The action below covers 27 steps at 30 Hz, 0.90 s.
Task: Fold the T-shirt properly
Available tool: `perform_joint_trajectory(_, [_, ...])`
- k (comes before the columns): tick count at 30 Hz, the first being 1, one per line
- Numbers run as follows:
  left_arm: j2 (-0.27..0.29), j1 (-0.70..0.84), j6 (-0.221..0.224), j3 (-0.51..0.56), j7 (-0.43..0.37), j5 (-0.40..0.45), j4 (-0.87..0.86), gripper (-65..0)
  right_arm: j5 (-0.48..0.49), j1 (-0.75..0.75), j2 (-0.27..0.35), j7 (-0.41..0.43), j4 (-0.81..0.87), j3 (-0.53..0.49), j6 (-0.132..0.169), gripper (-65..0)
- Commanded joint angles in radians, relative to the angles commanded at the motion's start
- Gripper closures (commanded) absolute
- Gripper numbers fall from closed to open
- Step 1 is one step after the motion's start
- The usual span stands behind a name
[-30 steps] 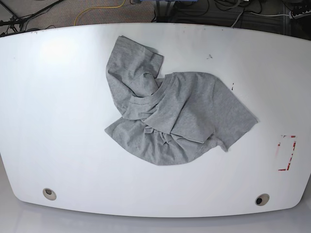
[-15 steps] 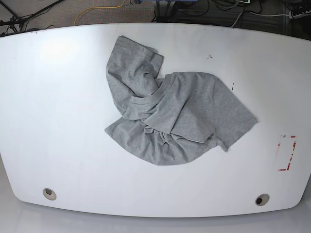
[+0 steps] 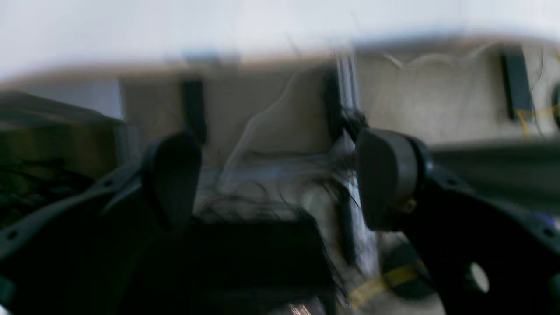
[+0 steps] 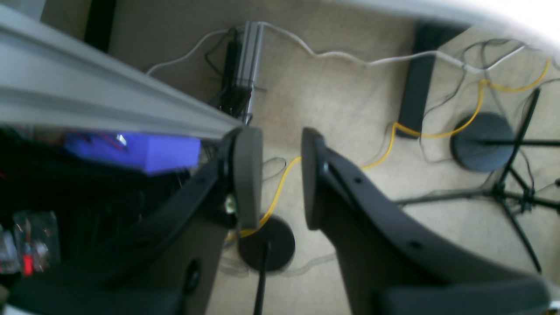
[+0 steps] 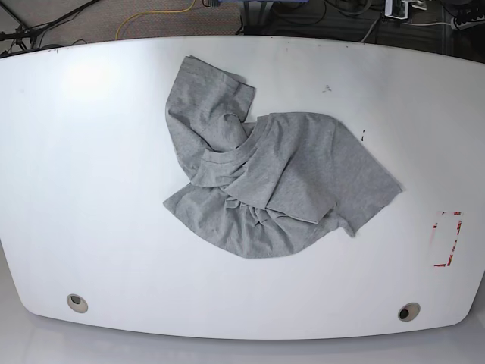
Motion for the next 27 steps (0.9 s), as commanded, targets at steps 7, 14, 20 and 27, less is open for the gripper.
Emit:
perform_joint_trajectory(7, [0.009, 0.020, 0.003, -0.035, -0.010, 0.032, 0.021, -52.0, -0.001, -0.028, -0.007, 0.001, 0.043, 0.006, 0.000, -14.8])
perform_joint_trajectory(14, [0.012, 0.050, 0.002, -0.070, -0.016, 0.031, 0.047, -52.3, 0.004, -0.048, -0.003, 0.001, 0.048, 0.004, 0.001, -14.9])
perform_joint_trajectory(20, [0.010, 0.067, 0.003, -0.084, -0.017, 0.028, 0.054, -52.5, 0.003, -0.053, -0.001, 0.003, 0.047, 0.014, 0.002, -15.0])
perform_joint_trajectory(27, [0.010, 0.061, 0.004, -0.079, -0.021, 0.027, 0.038, -52.7, 0.000, -0.052, 0.004, 0.006, 0.041, 0.028, 0.000, -15.0])
